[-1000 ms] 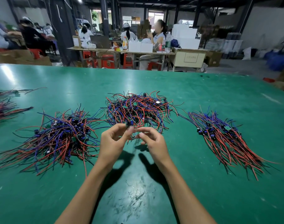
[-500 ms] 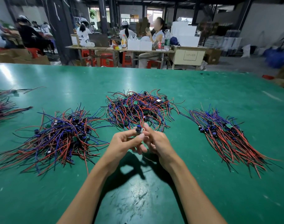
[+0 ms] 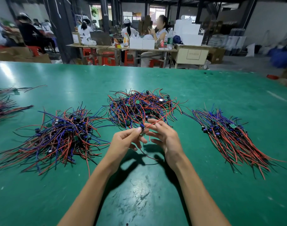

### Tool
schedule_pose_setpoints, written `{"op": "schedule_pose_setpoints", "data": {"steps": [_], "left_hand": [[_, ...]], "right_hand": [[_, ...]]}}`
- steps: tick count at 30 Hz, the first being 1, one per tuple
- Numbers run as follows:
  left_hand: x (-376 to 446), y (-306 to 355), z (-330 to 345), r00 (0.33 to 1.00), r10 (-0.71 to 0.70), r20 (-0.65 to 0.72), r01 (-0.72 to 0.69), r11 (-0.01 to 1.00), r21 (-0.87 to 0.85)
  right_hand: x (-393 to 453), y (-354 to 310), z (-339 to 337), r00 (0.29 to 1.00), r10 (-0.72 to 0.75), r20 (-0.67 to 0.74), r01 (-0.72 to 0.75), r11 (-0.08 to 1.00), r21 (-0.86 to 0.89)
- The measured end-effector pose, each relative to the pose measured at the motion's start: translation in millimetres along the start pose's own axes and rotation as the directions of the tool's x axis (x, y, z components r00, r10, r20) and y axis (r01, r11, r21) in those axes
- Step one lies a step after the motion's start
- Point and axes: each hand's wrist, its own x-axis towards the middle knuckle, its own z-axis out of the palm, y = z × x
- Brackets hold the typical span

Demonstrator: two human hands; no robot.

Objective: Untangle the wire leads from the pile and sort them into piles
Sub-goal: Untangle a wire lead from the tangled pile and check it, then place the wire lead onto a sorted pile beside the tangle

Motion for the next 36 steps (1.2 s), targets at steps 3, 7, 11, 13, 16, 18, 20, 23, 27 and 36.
{"op": "schedule_pose_setpoints", "data": {"steps": [3,7,11,13,16,18,20,23,27,36], "left_hand": [[1,-1,-1,1.000,0.007,-0.011,-0.007,1.000,0.005],[0,0,-2,1.000,0.001,0.025,0.000,1.000,-0.019],[-1,2,-1,0.998,-0.057,-0.009,0.057,0.995,-0.077],[-1,4,-4,0.999,-0.041,-0.016,0.039,0.997,-0.070],[-1,11,-17,0.998,0.000,-0.068,-0.013,0.982,-0.188],[1,13,-32,0.990,0.060,-0.124,-0.103,0.921,-0.375],[2,15,-46,0.972,0.090,-0.218,-0.203,0.790,-0.579],[4,14,-57,0.944,0.061,-0.323,-0.298,0.578,-0.760],[3,13,-68,0.916,0.050,-0.397,-0.384,0.386,-0.838],[10,-3,-49,0.899,-0.044,-0.436,-0.119,0.933,-0.339]], "right_hand": [[-1,-1,0,0.999,0.014,0.028,-0.017,0.995,0.101],[0,1,1,0.999,0.027,0.042,-0.032,0.992,0.119],[2,3,2,0.998,-0.022,0.053,0.014,0.990,0.138],[3,3,3,0.998,-0.030,0.056,0.021,0.989,0.146],[5,3,1,1.000,-0.019,0.024,0.016,0.996,0.091],[5,4,-1,1.000,-0.018,0.004,0.018,0.999,0.029],[6,6,-1,1.000,-0.024,-0.019,0.023,0.999,-0.026],[7,15,2,0.993,-0.050,-0.106,0.037,0.992,-0.119],[9,33,2,0.966,-0.208,-0.155,0.042,0.717,-0.696],[17,39,6,0.980,-0.134,-0.144,-0.060,0.491,-0.869]]}}
